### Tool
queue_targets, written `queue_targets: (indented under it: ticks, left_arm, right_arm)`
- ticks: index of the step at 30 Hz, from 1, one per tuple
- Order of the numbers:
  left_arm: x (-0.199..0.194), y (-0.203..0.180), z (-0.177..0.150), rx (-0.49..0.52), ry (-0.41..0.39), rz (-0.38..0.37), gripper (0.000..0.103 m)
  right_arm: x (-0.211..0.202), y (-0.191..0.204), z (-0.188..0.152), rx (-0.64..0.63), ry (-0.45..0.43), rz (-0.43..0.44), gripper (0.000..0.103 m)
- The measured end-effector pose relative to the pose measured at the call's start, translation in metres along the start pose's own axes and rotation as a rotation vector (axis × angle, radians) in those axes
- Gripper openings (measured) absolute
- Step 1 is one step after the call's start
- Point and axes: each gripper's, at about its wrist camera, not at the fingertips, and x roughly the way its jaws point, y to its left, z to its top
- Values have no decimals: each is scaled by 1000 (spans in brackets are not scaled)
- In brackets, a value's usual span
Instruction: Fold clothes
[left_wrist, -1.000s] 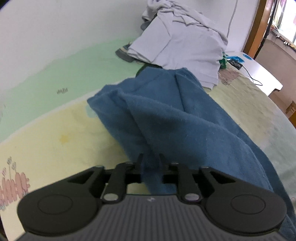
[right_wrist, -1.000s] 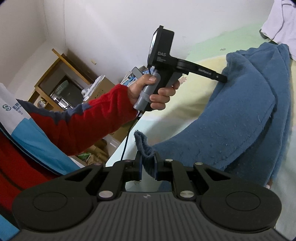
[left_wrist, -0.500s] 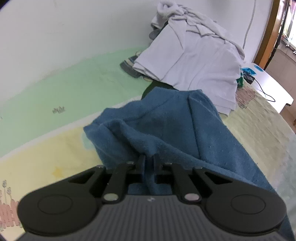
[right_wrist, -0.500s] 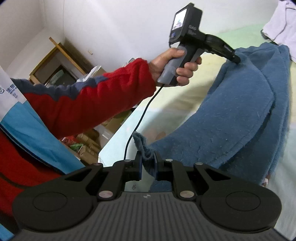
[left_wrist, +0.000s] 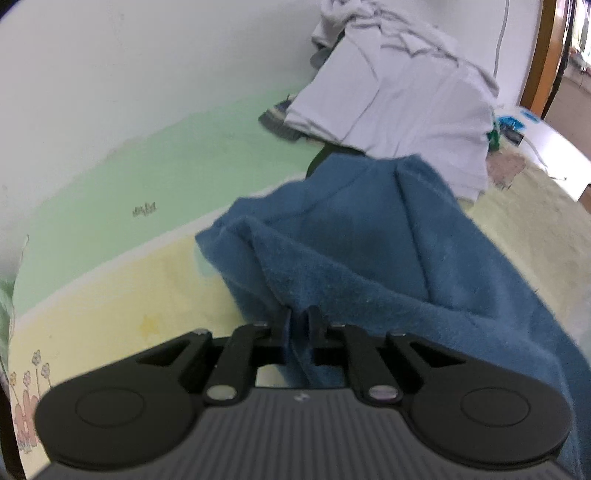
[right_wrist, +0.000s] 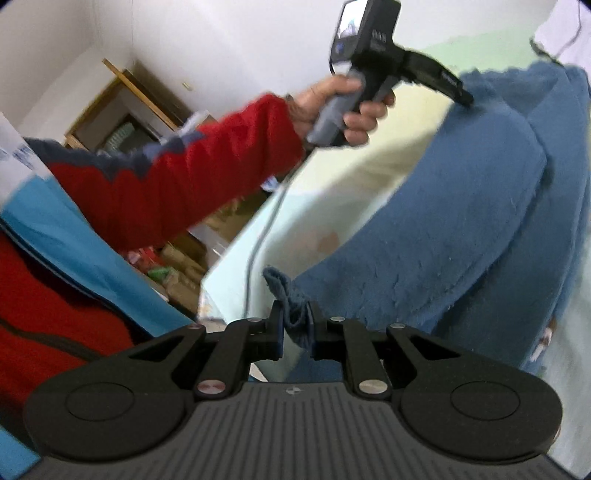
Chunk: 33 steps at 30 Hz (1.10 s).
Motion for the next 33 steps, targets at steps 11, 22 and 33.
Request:
queue_targets:
  ticks: [11,22,33]
  left_arm:
    - [-36,16,-15,41,-41,66,24]
    - [-64,-48,-71,93,-59,-75,22]
    - [-67,-68,-97,97,-102,-11,22]
  right_arm:
    - [-24,-7,19,-13,-46,-2,20]
    - [6,-82,98,49,-271,-430,22]
    - [33,-126,171,137,-269,-449,14]
